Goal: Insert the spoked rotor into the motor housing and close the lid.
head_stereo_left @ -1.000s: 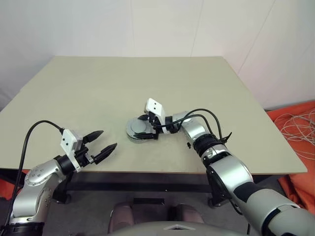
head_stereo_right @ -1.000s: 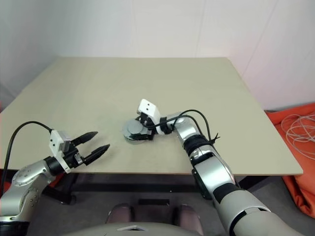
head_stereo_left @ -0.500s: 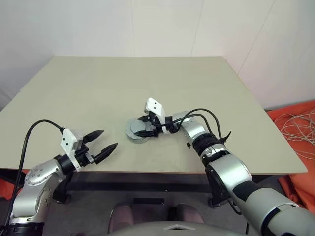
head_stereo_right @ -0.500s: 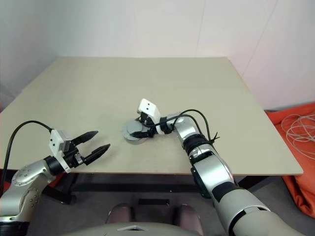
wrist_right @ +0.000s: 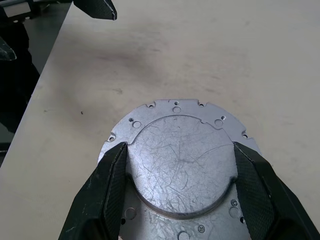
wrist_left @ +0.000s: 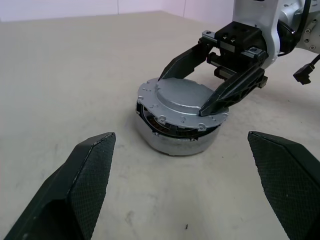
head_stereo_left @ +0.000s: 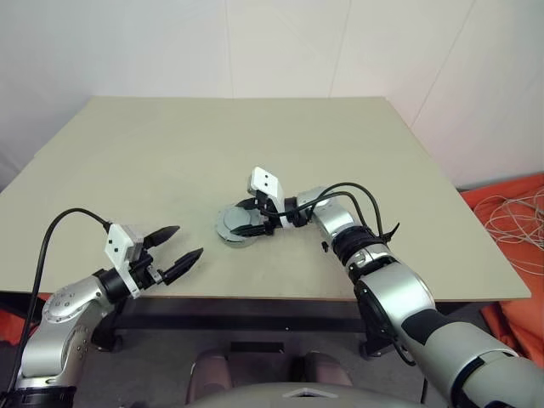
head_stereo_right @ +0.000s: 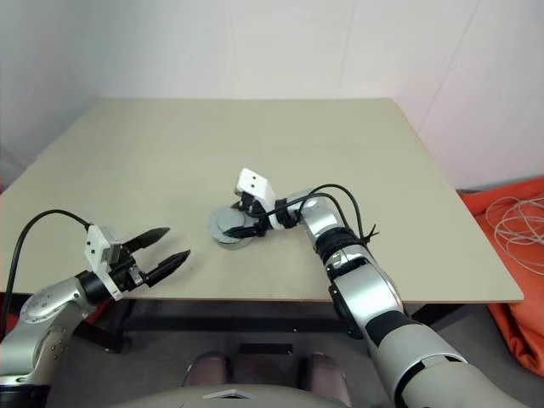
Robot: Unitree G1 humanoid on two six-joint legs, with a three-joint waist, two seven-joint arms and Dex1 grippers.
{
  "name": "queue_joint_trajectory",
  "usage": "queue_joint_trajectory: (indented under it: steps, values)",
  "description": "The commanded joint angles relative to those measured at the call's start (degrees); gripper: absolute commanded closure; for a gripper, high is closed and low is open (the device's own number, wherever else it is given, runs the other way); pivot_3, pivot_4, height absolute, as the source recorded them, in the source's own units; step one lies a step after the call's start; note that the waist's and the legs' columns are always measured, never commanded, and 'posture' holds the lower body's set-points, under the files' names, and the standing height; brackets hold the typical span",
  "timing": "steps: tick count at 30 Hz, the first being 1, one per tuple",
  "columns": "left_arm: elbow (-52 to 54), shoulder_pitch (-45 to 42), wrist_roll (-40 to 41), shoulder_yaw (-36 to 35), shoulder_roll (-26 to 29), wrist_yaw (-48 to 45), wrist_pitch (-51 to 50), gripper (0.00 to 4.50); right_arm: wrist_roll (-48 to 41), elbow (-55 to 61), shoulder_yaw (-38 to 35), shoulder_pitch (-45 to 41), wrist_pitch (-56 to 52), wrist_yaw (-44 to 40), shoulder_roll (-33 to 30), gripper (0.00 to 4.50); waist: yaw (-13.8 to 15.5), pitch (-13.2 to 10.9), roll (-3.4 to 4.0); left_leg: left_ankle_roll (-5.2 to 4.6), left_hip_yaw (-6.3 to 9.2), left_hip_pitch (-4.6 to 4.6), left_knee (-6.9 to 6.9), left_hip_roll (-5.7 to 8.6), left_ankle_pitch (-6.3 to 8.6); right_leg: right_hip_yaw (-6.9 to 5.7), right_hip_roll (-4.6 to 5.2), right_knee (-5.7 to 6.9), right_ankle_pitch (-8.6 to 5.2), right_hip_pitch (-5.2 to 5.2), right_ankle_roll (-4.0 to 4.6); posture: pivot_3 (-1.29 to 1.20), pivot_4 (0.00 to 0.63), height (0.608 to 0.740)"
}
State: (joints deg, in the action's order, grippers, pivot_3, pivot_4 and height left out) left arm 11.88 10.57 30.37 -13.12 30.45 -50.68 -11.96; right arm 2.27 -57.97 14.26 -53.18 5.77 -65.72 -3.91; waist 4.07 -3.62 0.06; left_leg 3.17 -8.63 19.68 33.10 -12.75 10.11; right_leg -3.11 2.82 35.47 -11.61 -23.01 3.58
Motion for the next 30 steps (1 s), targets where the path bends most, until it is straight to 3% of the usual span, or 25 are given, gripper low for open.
queue_joint_trajectory:
  steps: [1, 30]
  values:
    - [2.48, 0.60, 1.01, -0.32, -0.05, -0.07, 0.10, 0.00, 0.24, 0.37, -0.36, -2.14, -0.19, 0.99, 0.28, 1.39, -0.01, 0.00, 0.00, 0.00, 0.00, 0.00, 0.00, 0.00, 0.00, 0.00, 0.00, 0.00, 0.00, 0.00, 0.00, 0.00, 0.000, 0.740]
    - [3.30, 0.89, 1.28, -0.08, -0.13, -0.16, -1.12, 0.00, 3.20, -2.42, 1.00, -1.37, -4.26, 3.08, 0.39, 1.39, -0.01, -0.01, 0.01, 0.00, 0.00, -0.09, 0.04, -0.01, 0.00, 0.00, 0.00, 0.01, -0.01, 0.09, -0.01, 0.00, 0.000, 0.740]
